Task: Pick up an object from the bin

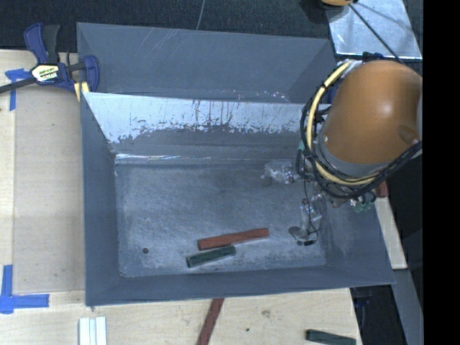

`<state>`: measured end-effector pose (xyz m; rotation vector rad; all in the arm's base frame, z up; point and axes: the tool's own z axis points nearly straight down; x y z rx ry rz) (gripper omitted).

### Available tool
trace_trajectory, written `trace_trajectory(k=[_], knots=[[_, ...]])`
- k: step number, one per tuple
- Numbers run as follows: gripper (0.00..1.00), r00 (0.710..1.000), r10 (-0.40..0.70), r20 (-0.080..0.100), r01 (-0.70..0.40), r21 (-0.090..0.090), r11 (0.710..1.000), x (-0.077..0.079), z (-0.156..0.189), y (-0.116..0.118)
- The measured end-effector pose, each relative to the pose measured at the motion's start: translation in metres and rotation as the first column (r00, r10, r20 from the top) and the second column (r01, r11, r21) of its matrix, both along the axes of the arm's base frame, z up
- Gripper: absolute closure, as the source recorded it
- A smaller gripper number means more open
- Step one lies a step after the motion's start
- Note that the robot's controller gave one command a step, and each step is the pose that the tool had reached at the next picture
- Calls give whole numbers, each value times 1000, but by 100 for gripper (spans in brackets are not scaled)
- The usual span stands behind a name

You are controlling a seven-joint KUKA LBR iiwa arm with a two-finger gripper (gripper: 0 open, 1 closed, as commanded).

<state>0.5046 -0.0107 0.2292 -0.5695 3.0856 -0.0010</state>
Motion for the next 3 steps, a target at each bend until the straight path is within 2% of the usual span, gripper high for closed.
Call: trace_trajectory(k=[1,2,3], knots=[[0,998,58,6,-58,-1,998,-4,-40,2],[0,989,151,3,-151,-2,989,6,-91,26],[100,974,228,1,-228,0,974,30,-158,22]])
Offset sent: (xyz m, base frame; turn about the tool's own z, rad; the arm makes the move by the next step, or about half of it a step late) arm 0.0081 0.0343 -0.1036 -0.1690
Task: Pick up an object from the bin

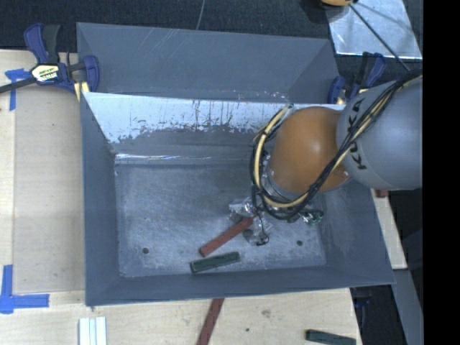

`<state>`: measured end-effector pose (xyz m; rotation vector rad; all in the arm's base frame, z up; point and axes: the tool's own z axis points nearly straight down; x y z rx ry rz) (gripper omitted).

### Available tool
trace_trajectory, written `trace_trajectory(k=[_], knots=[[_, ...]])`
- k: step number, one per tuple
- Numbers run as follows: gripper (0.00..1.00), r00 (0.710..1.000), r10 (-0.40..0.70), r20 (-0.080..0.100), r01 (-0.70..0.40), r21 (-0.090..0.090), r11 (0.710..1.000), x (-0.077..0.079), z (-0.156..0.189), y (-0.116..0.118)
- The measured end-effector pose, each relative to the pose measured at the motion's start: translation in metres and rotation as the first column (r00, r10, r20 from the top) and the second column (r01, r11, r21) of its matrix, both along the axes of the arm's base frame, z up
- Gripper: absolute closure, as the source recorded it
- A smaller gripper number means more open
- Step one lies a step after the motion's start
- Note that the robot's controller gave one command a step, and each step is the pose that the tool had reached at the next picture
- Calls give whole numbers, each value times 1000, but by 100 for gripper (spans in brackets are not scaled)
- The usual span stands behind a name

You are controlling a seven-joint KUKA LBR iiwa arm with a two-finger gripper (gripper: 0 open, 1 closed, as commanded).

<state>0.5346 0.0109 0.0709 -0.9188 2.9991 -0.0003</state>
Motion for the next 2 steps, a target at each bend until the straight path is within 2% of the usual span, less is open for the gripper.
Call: trace_trajectory(k=[1,2], knots=[[100,1000,0,0,0,0,1000,0,0,0],[100,1000,2,8,-2,0,1000,-11,187,21]])
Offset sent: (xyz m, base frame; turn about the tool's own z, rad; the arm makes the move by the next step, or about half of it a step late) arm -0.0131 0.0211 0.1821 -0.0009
